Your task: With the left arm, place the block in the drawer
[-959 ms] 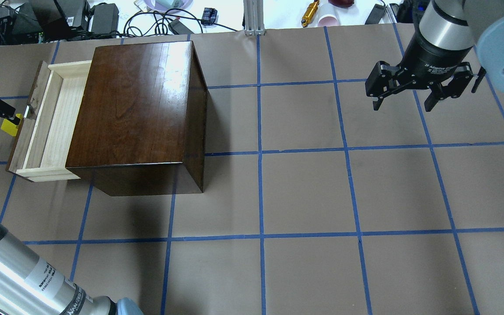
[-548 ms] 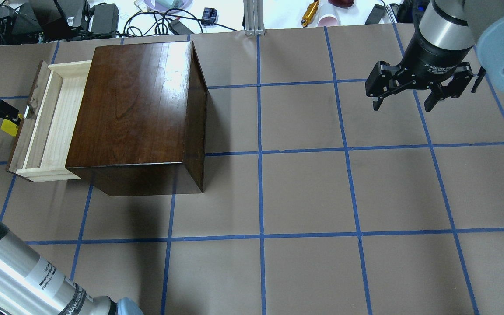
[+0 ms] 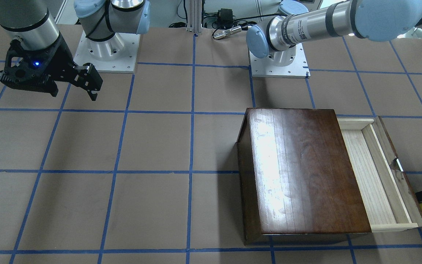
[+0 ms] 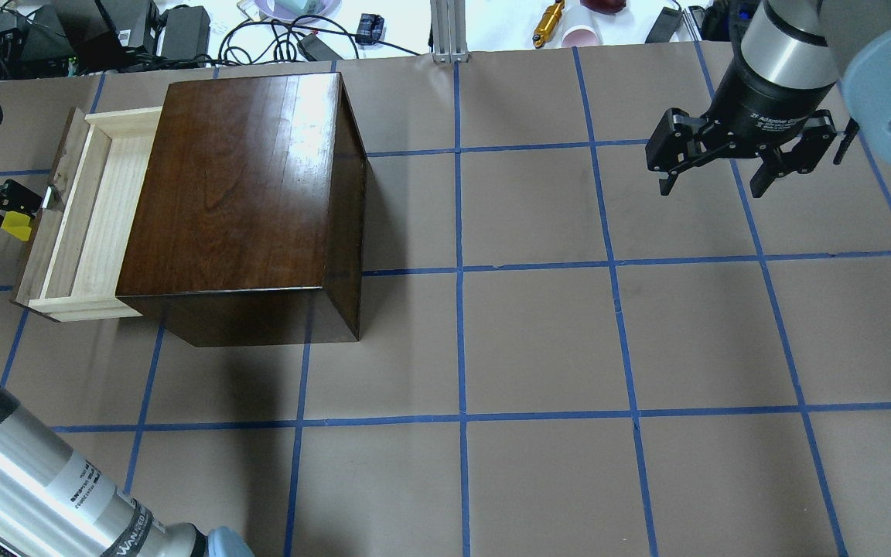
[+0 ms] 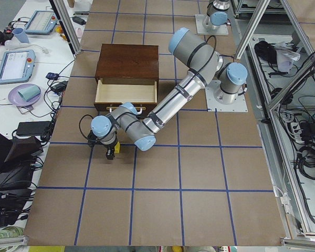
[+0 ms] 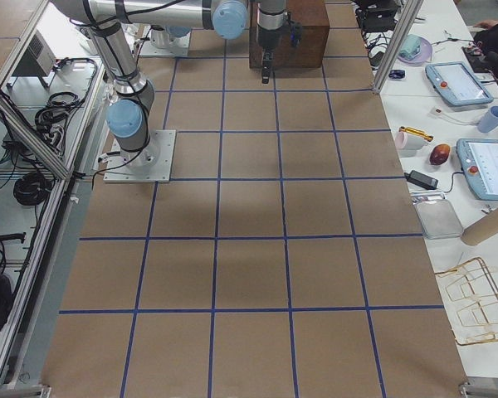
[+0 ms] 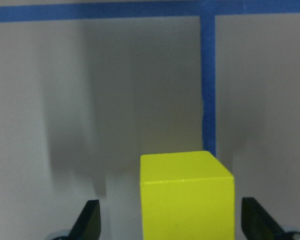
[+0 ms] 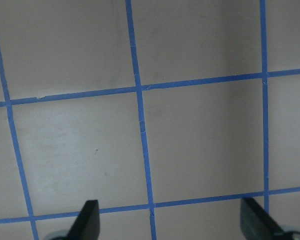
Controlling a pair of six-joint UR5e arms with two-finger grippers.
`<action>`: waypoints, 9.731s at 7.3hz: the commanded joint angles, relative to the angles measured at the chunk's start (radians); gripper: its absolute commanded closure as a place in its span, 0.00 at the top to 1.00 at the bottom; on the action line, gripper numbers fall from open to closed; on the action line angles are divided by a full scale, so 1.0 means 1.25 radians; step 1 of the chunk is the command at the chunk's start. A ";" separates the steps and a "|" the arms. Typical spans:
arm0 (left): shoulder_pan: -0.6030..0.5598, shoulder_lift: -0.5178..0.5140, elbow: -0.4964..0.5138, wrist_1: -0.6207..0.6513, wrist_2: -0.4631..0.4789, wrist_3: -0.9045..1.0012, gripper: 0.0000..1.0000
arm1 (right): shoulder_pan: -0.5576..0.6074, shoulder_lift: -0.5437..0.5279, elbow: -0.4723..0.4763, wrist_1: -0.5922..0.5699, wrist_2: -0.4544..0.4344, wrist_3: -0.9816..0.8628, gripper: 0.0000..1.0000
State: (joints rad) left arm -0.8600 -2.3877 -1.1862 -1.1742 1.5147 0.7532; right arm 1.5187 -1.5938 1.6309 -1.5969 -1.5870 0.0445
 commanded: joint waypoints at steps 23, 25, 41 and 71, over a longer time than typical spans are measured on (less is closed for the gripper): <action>-0.135 0.339 -0.089 -0.289 0.022 -0.122 0.50 | 0.000 0.001 0.000 0.000 0.001 0.000 1.00; -0.165 0.350 -0.123 -0.282 0.020 -0.187 0.49 | 0.000 0.000 0.000 0.000 0.001 0.000 1.00; -0.230 0.333 -0.259 -0.127 0.013 -0.293 1.00 | 0.000 0.000 0.000 0.000 0.001 0.000 1.00; -0.570 0.604 -0.207 -0.332 0.064 -0.567 1.00 | 0.000 0.000 0.000 0.000 -0.001 0.000 1.00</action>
State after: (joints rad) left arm -1.5717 -1.6321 -1.4440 -1.5898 1.5954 0.0450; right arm 1.5186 -1.5938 1.6307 -1.5969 -1.5865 0.0445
